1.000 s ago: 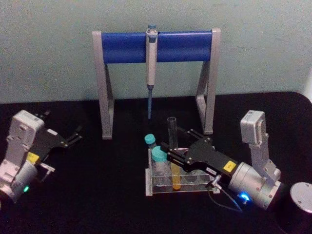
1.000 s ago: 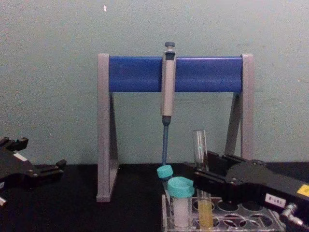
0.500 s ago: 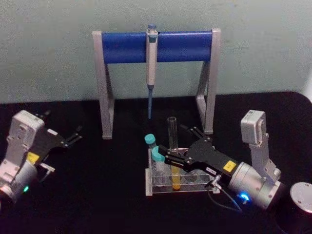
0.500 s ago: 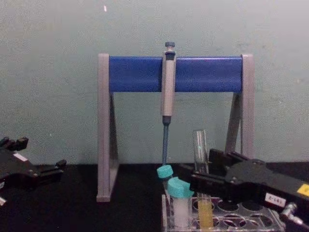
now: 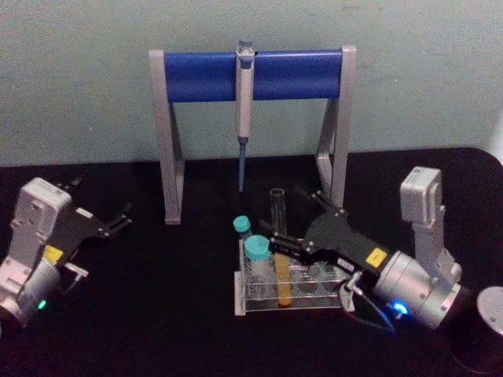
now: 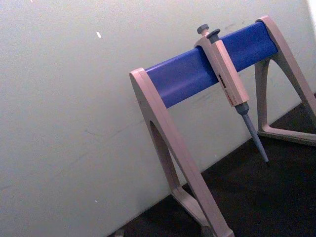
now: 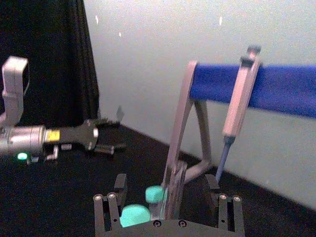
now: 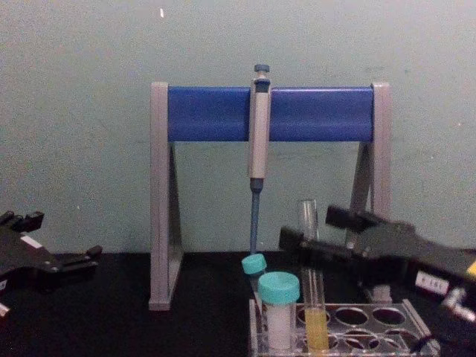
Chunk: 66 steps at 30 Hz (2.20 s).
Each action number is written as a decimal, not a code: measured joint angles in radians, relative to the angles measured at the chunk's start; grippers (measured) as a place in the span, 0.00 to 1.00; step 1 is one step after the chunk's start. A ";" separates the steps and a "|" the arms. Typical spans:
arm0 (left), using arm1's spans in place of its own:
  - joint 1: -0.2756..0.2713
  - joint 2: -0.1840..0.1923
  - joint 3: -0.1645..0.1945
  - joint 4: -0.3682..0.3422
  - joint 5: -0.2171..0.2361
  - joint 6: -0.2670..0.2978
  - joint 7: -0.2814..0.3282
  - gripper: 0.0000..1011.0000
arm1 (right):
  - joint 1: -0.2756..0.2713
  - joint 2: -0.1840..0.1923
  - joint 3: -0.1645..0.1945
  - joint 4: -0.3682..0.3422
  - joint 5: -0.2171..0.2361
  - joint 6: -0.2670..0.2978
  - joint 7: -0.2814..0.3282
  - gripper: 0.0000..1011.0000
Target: Pick up the test tube from the test tube rack, shake it, then place it back into the test tube rack.
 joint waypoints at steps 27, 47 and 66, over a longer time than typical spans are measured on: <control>0.000 0.000 0.000 0.000 0.000 0.000 0.000 0.99 | -0.134 -0.041 0.213 -0.112 -0.189 -0.004 -0.400 0.99; 0.000 0.000 0.000 0.000 0.000 0.000 0.000 0.99 | -0.131 -0.106 0.230 0.054 -0.264 0.090 -0.436 0.99; 0.000 0.000 0.000 0.000 0.000 0.000 0.000 0.99 | -0.123 -0.146 0.256 0.109 -0.290 0.098 -0.377 0.99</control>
